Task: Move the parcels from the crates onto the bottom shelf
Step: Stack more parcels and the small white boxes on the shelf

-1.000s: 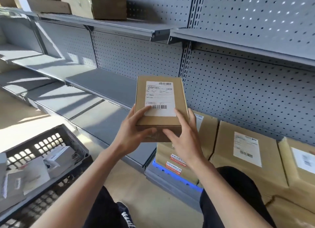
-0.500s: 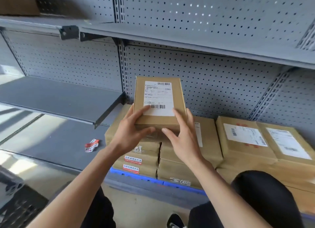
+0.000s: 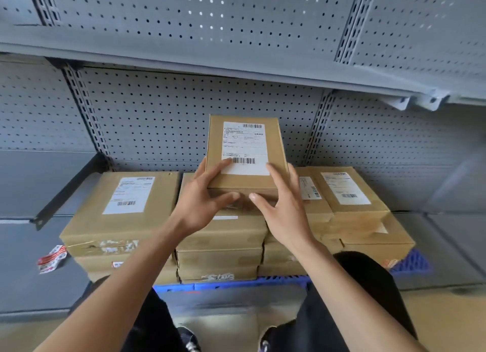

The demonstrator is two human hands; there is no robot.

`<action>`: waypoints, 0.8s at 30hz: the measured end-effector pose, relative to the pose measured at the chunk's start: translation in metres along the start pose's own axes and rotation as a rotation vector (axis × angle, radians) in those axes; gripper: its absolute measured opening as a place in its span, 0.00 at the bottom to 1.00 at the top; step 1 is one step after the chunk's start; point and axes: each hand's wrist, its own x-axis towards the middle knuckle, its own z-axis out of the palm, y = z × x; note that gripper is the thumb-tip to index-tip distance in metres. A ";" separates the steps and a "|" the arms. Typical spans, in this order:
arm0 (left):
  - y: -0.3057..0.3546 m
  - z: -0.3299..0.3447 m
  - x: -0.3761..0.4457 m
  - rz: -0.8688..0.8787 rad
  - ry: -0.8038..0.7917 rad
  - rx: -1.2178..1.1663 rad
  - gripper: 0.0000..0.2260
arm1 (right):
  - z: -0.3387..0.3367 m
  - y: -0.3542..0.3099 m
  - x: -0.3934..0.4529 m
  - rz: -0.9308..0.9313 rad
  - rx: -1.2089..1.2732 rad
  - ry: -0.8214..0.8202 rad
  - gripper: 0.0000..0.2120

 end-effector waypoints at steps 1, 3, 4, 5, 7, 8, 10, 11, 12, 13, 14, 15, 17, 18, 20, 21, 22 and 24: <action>0.003 0.007 0.005 0.004 -0.007 -0.004 0.32 | -0.006 0.005 0.002 0.012 -0.008 0.002 0.33; 0.008 0.020 0.013 0.016 -0.018 -0.004 0.31 | -0.017 0.016 0.005 0.022 -0.015 0.017 0.33; 0.011 0.026 0.017 0.022 -0.025 0.000 0.31 | -0.021 0.022 0.006 0.022 -0.018 0.027 0.33; 0.013 0.032 0.021 0.021 -0.034 0.002 0.31 | -0.026 0.028 0.008 0.023 -0.017 0.035 0.33; 0.016 0.044 0.028 0.014 -0.048 -0.007 0.31 | -0.034 0.038 0.011 0.024 -0.010 0.044 0.32; 0.017 0.050 0.031 0.012 -0.057 -0.014 0.31 | -0.038 0.043 0.013 0.027 -0.009 0.047 0.32; 0.019 0.060 0.037 0.010 -0.074 -0.012 0.32 | -0.046 0.051 0.016 0.035 -0.018 0.058 0.32; 0.021 0.065 0.040 0.012 -0.077 0.000 0.32 | -0.050 0.056 0.018 0.034 -0.028 0.068 0.32; 0.022 0.070 0.043 0.014 -0.078 0.005 0.31 | -0.054 0.060 0.020 0.034 -0.034 0.077 0.32; 0.023 0.076 0.046 0.016 -0.078 0.000 0.31 | -0.059 0.065 0.022 0.035 -0.033 0.084 0.32; 0.023 0.081 0.047 0.017 -0.081 -0.007 0.31 | -0.063 0.069 0.024 0.034 -0.029 0.092 0.32; 0.023 0.086 0.049 0.015 -0.085 -0.011 0.31 | -0.066 0.073 0.025 0.029 -0.026 0.099 0.31; 0.022 0.095 0.052 0.007 -0.099 -0.017 0.31 | -0.073 0.080 0.028 0.024 -0.027 0.109 0.31; 0.022 0.099 0.054 0.004 -0.108 -0.023 0.31 | -0.075 0.083 0.029 0.021 -0.027 0.108 0.30; 0.022 0.107 0.058 -0.006 -0.118 -0.024 0.32 | -0.078 0.090 0.029 0.014 -0.023 0.106 0.30; 0.022 0.110 0.059 -0.011 -0.118 -0.018 0.32 | -0.080 0.093 0.029 0.013 -0.023 0.108 0.30; 0.023 0.114 0.060 -0.014 -0.121 -0.013 0.32 | -0.081 0.097 0.029 0.017 -0.026 0.112 0.30; 0.027 0.121 0.063 -0.014 -0.131 -0.011 0.32 | -0.086 0.105 0.030 0.025 -0.036 0.128 0.30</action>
